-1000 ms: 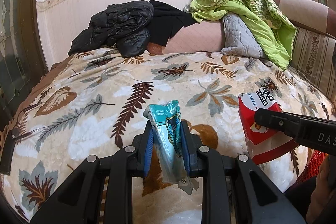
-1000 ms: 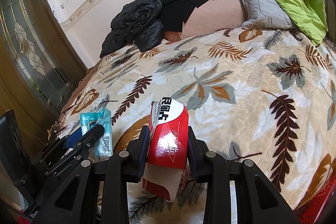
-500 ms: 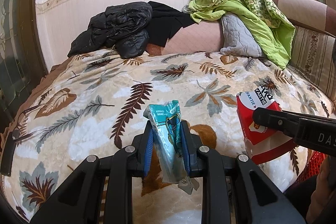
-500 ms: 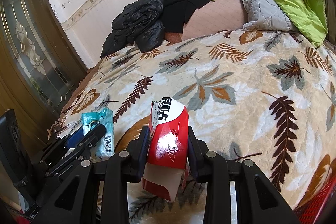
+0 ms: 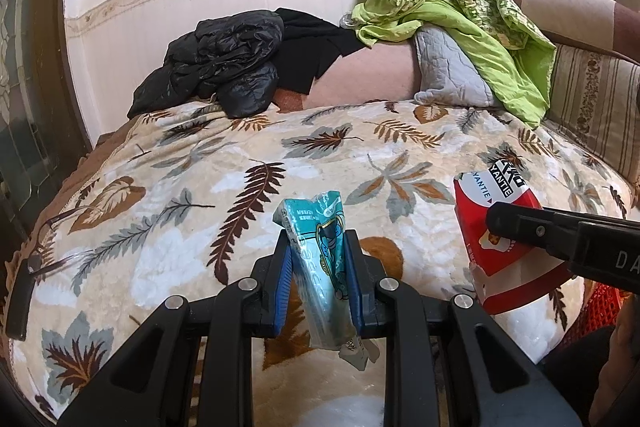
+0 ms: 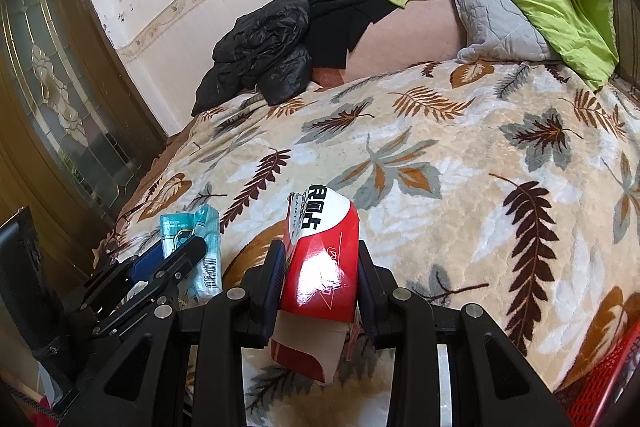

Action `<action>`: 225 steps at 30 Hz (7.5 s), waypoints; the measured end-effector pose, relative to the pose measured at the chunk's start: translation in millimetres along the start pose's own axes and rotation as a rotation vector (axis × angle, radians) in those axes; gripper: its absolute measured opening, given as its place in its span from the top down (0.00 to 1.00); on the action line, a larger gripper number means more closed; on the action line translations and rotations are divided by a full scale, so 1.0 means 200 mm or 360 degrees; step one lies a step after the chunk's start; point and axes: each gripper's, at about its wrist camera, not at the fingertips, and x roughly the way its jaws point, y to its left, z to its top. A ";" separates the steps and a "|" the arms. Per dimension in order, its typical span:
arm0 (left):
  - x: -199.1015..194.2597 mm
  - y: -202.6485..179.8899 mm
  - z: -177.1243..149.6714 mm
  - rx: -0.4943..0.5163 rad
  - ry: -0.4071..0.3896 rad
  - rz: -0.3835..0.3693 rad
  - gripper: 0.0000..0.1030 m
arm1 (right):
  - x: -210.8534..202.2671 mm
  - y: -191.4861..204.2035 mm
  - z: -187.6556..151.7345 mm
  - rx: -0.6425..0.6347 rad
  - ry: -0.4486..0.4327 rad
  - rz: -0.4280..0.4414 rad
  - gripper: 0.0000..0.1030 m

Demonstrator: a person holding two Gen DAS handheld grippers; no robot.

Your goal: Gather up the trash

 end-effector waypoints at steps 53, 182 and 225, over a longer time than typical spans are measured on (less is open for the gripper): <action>-0.31 -0.84 0.04 0.0389 -0.0100 -0.0442 0.77 | -0.97 -0.75 -0.32 0.0461 -0.0284 -0.0317 0.65; -0.04 -1.66 -0.10 0.0462 0.0679 -0.0850 0.13 | -1.34 -1.25 -0.56 0.0817 -0.0157 -0.1245 0.07; -0.48 -0.93 -0.11 0.0550 0.0015 -0.0275 0.09 | -1.36 -0.37 -0.62 0.0565 -0.0256 -0.1802 0.00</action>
